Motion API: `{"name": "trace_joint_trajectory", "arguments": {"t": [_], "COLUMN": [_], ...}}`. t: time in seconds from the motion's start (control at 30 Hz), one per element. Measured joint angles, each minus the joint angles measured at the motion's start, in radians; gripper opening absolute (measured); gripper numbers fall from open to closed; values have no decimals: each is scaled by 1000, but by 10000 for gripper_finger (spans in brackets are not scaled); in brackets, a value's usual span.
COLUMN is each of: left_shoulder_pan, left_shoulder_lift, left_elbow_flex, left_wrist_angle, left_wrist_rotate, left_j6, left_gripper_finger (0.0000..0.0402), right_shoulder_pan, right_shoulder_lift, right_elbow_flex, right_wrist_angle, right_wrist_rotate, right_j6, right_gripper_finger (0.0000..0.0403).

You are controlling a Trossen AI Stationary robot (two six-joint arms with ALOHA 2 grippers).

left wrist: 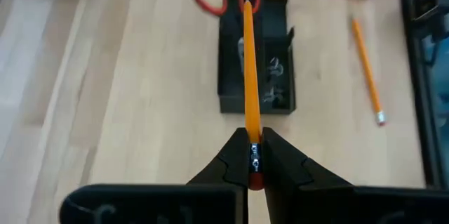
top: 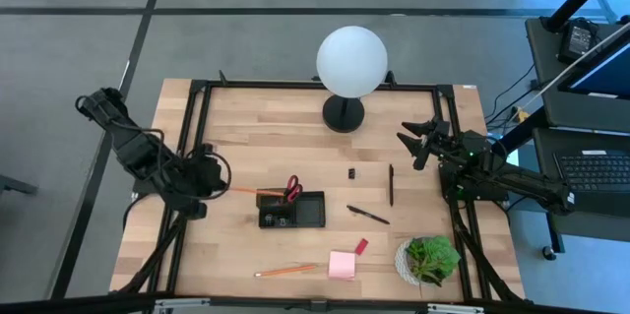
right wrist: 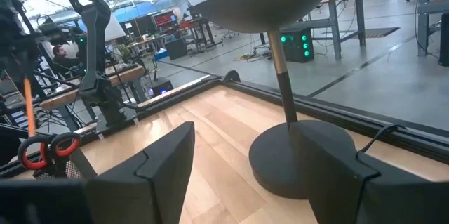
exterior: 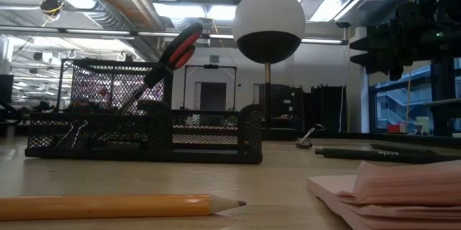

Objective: Pick and place office supplies into organizer
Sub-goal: Put the top orange pencil into the black desk organizer

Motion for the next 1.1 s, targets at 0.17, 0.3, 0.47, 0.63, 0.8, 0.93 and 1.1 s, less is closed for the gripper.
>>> {"name": "trace_joint_trajectory", "arguments": {"t": [0.17,0.3,0.47,0.63,0.8,0.93,1.1], "left_shoulder_pan": [3,25,71,116,152,181,201], "left_shoulder_lift": [4,21,63,114,177,231,286], "left_elbow_flex": [0,0,0,0,0,0,0], "left_wrist_angle": [1,-42,-85,-66,-51,-41,61], "left_wrist_rotate": [34,43,53,77,116,119,119], "left_j6": [8,7,27,85,141,173,292], "left_gripper_finger": [13,13,13,13,13,13,13], "right_shoulder_pan": [0,0,0,0,0,0,0], "right_shoulder_lift": [0,0,0,0,0,0,0], "right_elbow_flex": [0,0,0,0,0,0,0], "right_wrist_angle": [0,0,0,0,0,0,0], "right_wrist_rotate": [0,0,0,0,0,0,0], "right_j6": [-1,-2,-2,-6,-7,-10,-25], "right_gripper_finger": [236,236,236,236,236,236,236]}}
